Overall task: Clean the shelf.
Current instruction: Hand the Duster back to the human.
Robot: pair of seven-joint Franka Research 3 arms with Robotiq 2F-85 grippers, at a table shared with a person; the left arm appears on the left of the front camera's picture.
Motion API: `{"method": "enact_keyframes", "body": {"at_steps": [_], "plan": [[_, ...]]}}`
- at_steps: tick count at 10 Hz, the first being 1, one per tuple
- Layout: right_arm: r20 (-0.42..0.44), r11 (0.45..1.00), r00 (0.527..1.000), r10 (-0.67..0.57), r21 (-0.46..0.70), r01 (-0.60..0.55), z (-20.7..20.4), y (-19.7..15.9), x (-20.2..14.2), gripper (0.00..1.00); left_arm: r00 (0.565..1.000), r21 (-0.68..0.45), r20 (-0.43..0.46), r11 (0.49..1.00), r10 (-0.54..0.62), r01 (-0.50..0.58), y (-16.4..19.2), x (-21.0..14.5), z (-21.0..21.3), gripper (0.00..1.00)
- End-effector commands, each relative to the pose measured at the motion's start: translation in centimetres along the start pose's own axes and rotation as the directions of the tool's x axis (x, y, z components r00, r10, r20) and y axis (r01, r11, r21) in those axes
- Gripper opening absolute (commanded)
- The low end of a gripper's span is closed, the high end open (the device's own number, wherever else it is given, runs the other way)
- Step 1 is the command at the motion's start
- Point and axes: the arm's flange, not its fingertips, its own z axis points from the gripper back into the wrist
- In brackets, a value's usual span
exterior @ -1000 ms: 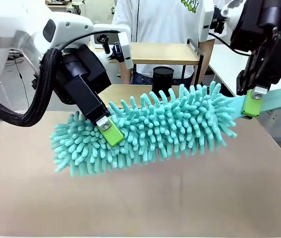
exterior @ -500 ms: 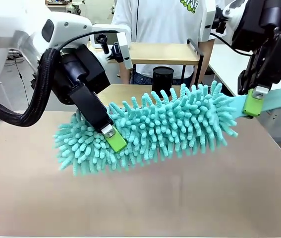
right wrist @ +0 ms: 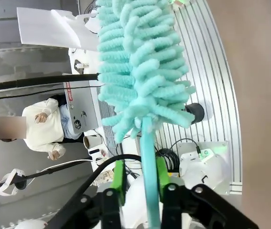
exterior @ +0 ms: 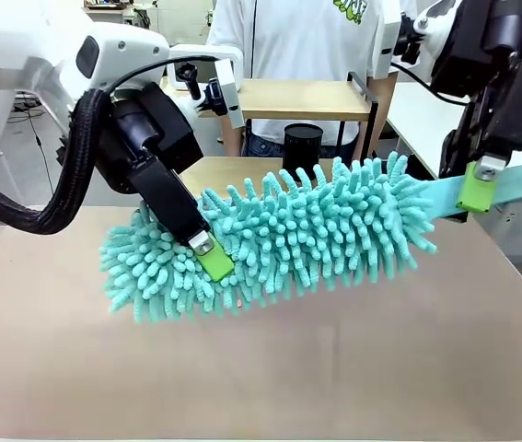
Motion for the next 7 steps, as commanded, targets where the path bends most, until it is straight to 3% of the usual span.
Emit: {"method": "enact_keyframes", "body": {"at_steps": [1, 2, 3, 4, 5, 7], "plan": [[0.122, 0.999, 0.992, -0.035, 0.023, 0.032, 0.6, -0.3, -0.5, 1.00, 1.000, 0.006, -0.007, 1.000, -0.027, 0.027, 0.0, -0.3, 0.8, 0.00], [0.315, 0.994, 0.943, -0.106, 0.044, 0.097, 1.5, -0.9, -1.2, 1.00, 1.000, 0.015, 0.008, 1.000, -0.026, 0.026, 0.0, -0.8, 1.5, 0.00], [0.547, 0.969, 0.801, -0.245, 0.125, 0.212, 2.3, -2.5, -2.5, 0.97, 1.000, -0.025, 0.001, 0.999, -0.025, 0.025, -0.1, -1.8, 2.6, 0.00], [0.721, 0.932, 0.596, -0.354, 0.222, 0.286, 3.1, -5.3, -4.4, 1.00, 1.000, -0.059, -0.010, 0.998, -0.021, 0.021, 0.0, -2.9, 3.2, 0.00], [0.814, 0.880, 0.359, -0.457, 0.354, 0.316, 3.6, -8.4, -6.7, 1.00, 1.000, -0.085, 0.002, 0.996, -0.020, 0.020, 0.2, -3.5, 3.6, 0.00], [0.806, 0.756, -0.021, -0.592, 0.564, 0.331, 2.0, -13.7, -11.5, 1.00, 0.999, -0.072, 0.028, 0.997, -0.019, 0.021, 0.1, -4.3, 4.2, 0.00]]}}
